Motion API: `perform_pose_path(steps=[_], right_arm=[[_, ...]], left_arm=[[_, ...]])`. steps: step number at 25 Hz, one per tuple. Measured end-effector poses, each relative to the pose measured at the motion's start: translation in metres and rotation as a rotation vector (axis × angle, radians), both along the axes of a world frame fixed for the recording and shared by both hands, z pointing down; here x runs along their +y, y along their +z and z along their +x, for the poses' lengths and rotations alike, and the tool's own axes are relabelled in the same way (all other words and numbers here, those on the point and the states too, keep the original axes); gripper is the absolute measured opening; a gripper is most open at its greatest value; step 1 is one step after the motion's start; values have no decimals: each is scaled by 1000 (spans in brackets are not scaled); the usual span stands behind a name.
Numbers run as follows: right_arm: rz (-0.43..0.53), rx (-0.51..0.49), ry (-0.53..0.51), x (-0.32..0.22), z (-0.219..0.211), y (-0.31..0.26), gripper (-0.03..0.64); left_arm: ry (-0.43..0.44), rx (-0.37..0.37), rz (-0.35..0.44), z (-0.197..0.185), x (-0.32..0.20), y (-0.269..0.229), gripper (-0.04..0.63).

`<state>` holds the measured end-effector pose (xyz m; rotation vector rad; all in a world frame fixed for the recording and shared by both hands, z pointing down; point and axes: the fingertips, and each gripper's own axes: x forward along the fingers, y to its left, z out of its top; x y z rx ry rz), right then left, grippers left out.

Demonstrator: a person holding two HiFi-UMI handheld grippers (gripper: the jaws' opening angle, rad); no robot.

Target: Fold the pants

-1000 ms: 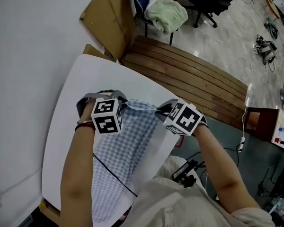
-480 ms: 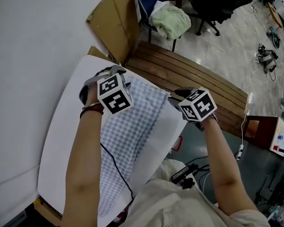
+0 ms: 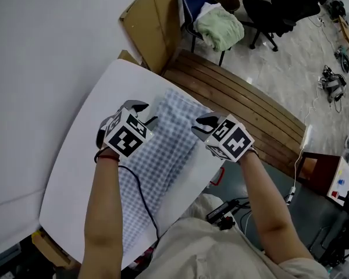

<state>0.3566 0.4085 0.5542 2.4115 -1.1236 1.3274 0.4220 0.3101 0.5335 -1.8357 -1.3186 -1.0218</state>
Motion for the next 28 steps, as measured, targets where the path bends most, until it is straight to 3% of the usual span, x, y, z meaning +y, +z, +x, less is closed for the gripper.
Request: perform_pose_path(steps=[4,9,16,28], right_arm=[[-42,24,-125,-35,-2,-10,112],[-26,48,-218,-76,-12,-30,110],[-11,61,-463,-153,-42,-44,109],[-21,64,-978,-326,-149,-65,83]], left_arm=[[-94,-58,-66,-36,-19,-3,171],[-266,-44,-180,-67,-56,-29,93],[-593,-43,-309,-136,-140,-64,87],[-1009,-26,-257,-315,-285,-89,67]])
